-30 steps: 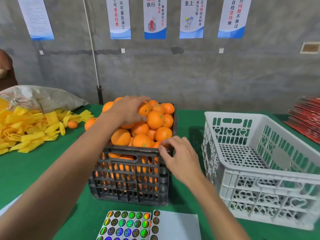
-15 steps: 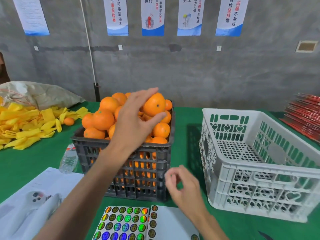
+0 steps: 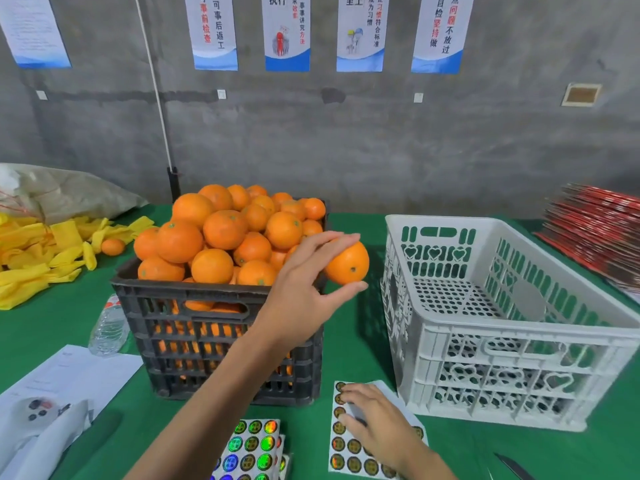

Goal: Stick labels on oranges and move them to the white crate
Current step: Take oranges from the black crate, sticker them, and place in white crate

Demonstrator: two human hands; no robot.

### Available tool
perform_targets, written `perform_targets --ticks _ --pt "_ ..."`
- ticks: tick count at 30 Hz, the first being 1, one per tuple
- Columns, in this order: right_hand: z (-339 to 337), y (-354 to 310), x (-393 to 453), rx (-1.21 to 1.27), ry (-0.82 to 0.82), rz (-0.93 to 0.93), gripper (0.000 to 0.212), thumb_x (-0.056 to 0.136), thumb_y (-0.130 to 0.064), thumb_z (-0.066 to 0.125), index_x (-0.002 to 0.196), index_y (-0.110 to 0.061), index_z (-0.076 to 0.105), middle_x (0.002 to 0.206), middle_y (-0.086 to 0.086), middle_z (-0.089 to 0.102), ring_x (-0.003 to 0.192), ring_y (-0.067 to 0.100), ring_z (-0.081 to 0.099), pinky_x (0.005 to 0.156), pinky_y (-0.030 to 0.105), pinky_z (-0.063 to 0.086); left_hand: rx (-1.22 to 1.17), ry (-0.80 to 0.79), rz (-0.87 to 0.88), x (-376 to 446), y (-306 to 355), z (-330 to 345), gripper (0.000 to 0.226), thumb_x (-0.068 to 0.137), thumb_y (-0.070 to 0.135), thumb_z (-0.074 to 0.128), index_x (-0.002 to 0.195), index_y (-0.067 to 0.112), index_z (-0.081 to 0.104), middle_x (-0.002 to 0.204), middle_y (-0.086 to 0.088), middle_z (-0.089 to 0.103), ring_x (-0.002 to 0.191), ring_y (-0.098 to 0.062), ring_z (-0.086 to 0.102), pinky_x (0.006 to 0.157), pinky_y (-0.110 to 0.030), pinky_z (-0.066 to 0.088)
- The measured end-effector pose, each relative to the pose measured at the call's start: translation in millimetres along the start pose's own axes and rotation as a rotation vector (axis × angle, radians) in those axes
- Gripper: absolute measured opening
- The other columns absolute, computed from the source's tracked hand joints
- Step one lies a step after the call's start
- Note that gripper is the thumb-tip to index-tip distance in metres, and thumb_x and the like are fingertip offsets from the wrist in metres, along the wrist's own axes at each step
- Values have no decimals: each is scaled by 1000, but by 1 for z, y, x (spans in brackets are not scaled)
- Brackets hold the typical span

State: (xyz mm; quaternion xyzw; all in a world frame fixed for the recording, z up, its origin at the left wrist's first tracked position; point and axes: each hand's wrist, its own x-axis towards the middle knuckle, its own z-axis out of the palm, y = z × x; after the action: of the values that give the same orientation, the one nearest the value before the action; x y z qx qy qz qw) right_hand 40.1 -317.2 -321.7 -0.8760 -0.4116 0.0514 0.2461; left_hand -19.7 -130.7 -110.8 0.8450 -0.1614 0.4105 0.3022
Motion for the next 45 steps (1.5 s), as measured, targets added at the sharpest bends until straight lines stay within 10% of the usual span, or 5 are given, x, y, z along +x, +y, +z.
perform_targets --ticks 11,28,32,38,45 --pt "6 13 41 204 104 192 41 96 -43 64 123 -12 70 103 -12 47 87 6 55 84 18 43 -31 -215 -234 37 -34 19 66 80 46 83 139 44 54 136 14 54 120 -5 54 102 -31 49" --pt "12 29 58 288 155 319 20 94 -30 66 80 -23 78 93 -13 61 85 7 63 85 28 54 -490 -191 -463 50 -44 9 59 79 31 87 132 38 62 138 6 59 117 -13 65 102 -35 54" --pt "-8 1 65 512 389 463 24 98 -16 63 77 -15 72 104 1 65 86 17 69 84 36 60 -513 -167 -485 48 -45 7 56 79 30 87 129 37 62 134 5 62 113 -13 67 95 -30 56" --pt "-127 -99 95 696 1171 41 15 100 -19 63 93 -17 76 100 -3 62 86 7 64 70 11 48 -539 -98 -527 52 -46 9 51 77 31 89 121 33 63 119 -4 69 100 -15 73 86 -32 60" --pt "-167 -126 98 738 991 -60 26 104 -31 56 112 -18 78 110 -5 69 104 4 64 85 17 51 -638 56 -483 50 -41 9 56 77 17 89 126 21 62 119 -9 70 106 -23 72 90 -37 60"
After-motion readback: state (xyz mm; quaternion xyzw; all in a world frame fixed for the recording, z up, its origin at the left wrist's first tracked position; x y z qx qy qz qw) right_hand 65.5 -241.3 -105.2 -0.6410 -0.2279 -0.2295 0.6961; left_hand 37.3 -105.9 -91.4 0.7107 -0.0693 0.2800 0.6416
